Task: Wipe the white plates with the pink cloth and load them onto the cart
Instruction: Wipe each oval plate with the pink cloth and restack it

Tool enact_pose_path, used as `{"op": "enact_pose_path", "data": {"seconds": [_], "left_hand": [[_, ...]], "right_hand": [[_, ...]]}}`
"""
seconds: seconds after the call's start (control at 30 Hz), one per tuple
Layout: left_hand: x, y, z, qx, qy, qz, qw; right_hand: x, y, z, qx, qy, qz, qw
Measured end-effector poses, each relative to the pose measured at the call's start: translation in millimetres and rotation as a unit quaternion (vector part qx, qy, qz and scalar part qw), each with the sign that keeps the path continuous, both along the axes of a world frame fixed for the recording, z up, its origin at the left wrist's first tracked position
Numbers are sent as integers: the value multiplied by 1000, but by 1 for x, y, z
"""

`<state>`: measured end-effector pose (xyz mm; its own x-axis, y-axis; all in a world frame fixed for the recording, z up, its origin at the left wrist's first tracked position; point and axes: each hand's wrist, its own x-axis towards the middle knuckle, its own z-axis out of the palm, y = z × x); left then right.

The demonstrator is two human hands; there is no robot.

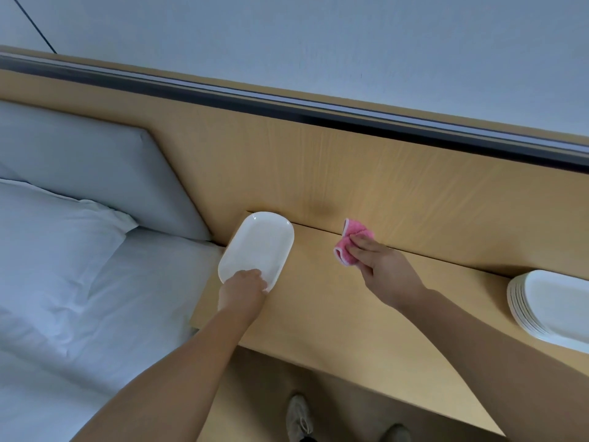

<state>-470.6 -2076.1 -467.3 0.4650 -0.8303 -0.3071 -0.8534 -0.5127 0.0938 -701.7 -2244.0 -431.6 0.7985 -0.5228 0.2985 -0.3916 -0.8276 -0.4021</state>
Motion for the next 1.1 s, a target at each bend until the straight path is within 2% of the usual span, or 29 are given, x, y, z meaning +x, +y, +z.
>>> {"op": "enact_pose_path", "data": {"seconds": [0.07,0.17,0.3,0.4,0.57,0.8,0.9,1.1], "left_hand": [[-2,-6,5,-15,-3,-10,1000],[-14,-22,13,-50,44,-12,998],[-48,-59,24,-83,112,-54,989],[-84,-91,29,-76,153,-108,979],[-158,-147,27,-89,155,-201,963],[-278,-198,38,-91,78,-284,951],[-319,-210,40,-81,86,-295,948],[-372,-234,26,-64,84,-266,958]], "right_hand": [[-2,1,1,1,-3,-11,1000],[-13,0,4,10,-6,-28,1000],[-51,-10,11,13,-22,-72,997],[-96,-19,20,-6,-39,-112,993],[-185,-28,27,-31,-57,-214,975],[-313,-35,16,7,-41,-317,948],[-353,-39,12,13,-32,-346,937],[-401,-50,3,-13,-19,-333,943]]}}
